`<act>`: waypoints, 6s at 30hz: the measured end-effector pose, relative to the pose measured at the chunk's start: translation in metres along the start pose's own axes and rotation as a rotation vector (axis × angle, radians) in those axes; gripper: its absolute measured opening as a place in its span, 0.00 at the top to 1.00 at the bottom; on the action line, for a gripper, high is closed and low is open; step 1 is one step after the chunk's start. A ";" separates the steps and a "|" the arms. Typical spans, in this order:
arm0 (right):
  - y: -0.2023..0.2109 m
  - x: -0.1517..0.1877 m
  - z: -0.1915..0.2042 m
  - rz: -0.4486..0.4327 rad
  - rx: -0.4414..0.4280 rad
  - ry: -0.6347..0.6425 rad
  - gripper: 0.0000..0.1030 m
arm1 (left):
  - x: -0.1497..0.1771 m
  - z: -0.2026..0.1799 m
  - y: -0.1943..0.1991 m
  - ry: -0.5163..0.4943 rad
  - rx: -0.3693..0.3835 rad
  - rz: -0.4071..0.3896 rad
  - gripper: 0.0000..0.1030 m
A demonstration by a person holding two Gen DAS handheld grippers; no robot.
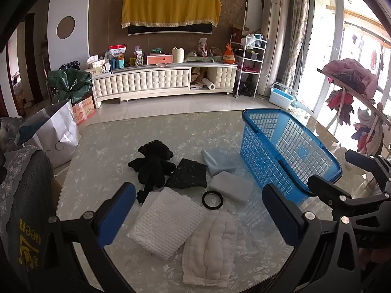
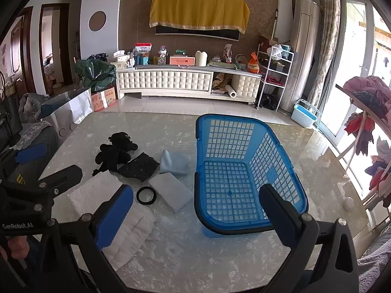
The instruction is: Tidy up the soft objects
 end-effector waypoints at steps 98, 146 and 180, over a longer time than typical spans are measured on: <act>-0.147 0.066 0.044 0.588 -0.212 -0.014 0.08 | 0.057 0.037 -0.116 -0.471 0.038 0.296 0.00; -0.095 0.061 -0.001 0.549 -0.207 -0.081 0.86 | 0.097 0.013 -0.155 -0.544 0.127 0.379 0.00; 0.008 -0.042 -0.042 0.395 -0.220 -0.017 0.86 | 0.034 0.026 -0.081 -0.356 0.148 0.332 0.51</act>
Point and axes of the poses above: each gripper's, at about its wrist camera, not at the fingertips, and y roughly against the way its jaws point, z to its left, x to its underside, the point moved 2 cm from there along -y, roughly the way its jaws point, and after that the axes turned 14 degrees about -x, right-handed, at the moved point
